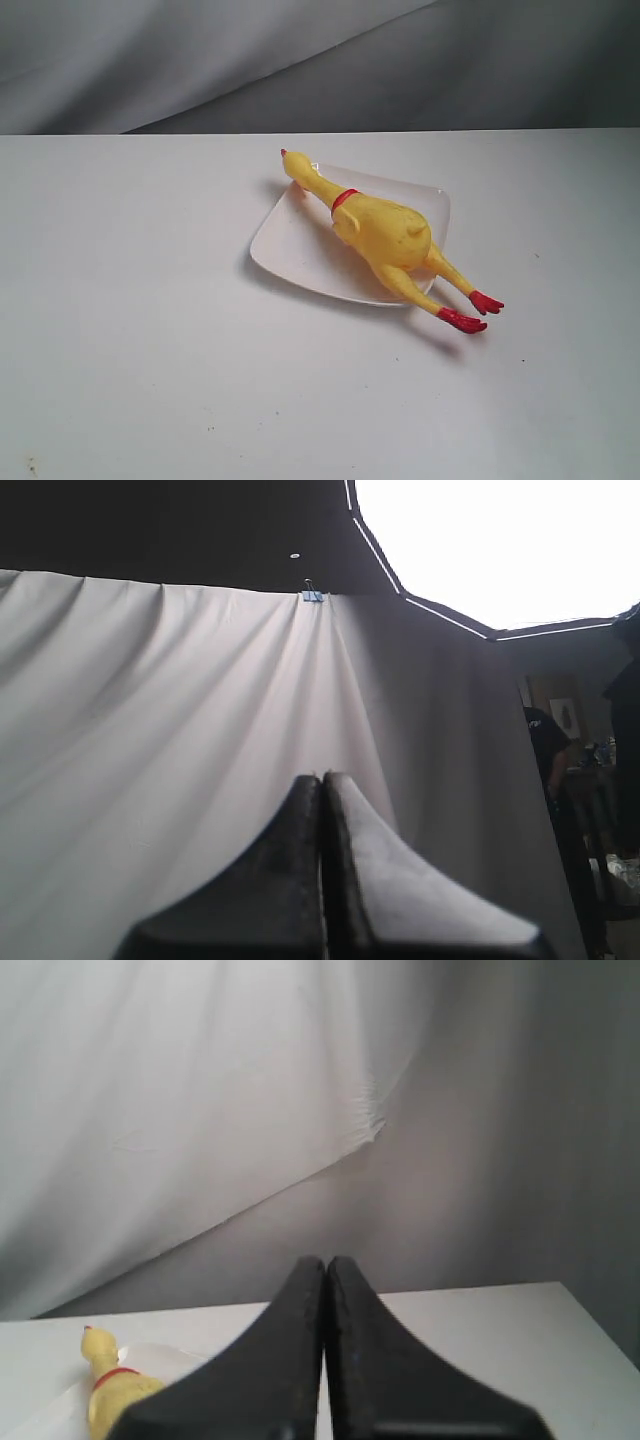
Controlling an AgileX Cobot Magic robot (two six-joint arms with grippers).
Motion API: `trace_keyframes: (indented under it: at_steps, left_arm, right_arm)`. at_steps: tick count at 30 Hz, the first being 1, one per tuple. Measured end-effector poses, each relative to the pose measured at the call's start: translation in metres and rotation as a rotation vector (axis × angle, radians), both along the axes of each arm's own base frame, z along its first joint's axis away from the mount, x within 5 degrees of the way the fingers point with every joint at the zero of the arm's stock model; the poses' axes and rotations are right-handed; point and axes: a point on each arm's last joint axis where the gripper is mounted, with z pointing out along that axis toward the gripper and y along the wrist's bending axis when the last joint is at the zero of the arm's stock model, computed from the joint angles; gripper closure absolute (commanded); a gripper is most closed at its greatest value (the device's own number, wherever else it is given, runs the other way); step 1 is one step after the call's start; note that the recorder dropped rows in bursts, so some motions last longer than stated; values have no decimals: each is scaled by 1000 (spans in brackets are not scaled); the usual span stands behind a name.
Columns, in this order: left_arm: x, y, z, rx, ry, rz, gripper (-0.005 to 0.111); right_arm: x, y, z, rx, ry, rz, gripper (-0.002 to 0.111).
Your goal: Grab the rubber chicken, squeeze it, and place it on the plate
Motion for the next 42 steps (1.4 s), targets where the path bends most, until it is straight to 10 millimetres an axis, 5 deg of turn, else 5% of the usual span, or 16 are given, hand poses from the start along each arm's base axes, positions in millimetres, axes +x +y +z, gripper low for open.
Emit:
trace_keyframes:
  at_steps: [20,34,42]
  left_arm:
    - [0,0,0,0,0,0,107]
    - [0,0,0,0,0,0,107]
    - [0,0,0,0,0,0,107]
  right_arm:
    - [-6,-6,-9,-16,37,-75,108]
    - [15,-9,-95,-29,231,-80,108]
    - [14,-9,-101,-68,292,-83,108]
